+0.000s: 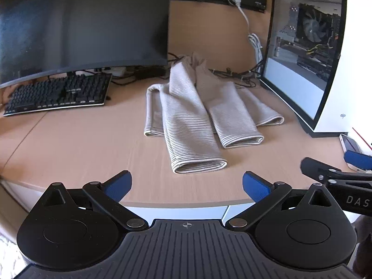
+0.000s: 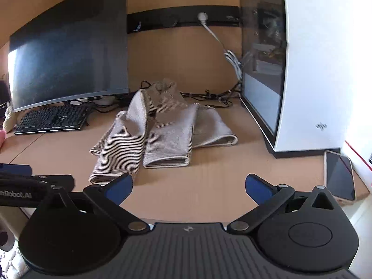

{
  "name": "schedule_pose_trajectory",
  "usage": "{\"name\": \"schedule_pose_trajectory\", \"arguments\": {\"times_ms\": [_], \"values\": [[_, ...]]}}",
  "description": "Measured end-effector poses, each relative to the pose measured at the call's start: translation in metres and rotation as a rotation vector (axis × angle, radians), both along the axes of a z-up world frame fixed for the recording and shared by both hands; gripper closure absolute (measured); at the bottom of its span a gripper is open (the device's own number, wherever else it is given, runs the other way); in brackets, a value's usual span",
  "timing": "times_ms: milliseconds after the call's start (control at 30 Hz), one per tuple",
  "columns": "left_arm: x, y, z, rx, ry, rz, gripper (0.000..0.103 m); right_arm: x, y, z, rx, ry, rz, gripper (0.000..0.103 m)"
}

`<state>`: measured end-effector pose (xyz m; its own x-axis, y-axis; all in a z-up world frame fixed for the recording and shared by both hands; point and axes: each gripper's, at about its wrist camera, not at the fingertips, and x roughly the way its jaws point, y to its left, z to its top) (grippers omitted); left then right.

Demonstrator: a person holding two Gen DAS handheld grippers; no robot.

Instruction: Fold clothes

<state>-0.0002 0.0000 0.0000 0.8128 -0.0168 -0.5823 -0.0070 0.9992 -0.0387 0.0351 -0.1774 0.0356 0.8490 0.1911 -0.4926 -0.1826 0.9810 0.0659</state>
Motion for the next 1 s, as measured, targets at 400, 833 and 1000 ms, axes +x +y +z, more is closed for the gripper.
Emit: {"name": "schedule_pose_trajectory", "arguments": {"times_ms": [400, 833, 1000], "values": [[-0.002, 0.001, -0.002, -0.053, 0.063, 0.011, 0.0, 0.003, 0.005, -0.003, 0.002, 0.033, 0.022, 0.0], [-0.001, 0.001, -0.003, -0.046, 0.065, 0.012, 0.0, 0.006, 0.005, -0.005, 0.027, 0.053, 0.036, 0.0], [0.001, -0.001, -0.005, -0.048, 0.072, 0.009, 0.0, 0.006, 0.005, -0.006, 0.029, 0.062, 0.033, 0.0]]}}
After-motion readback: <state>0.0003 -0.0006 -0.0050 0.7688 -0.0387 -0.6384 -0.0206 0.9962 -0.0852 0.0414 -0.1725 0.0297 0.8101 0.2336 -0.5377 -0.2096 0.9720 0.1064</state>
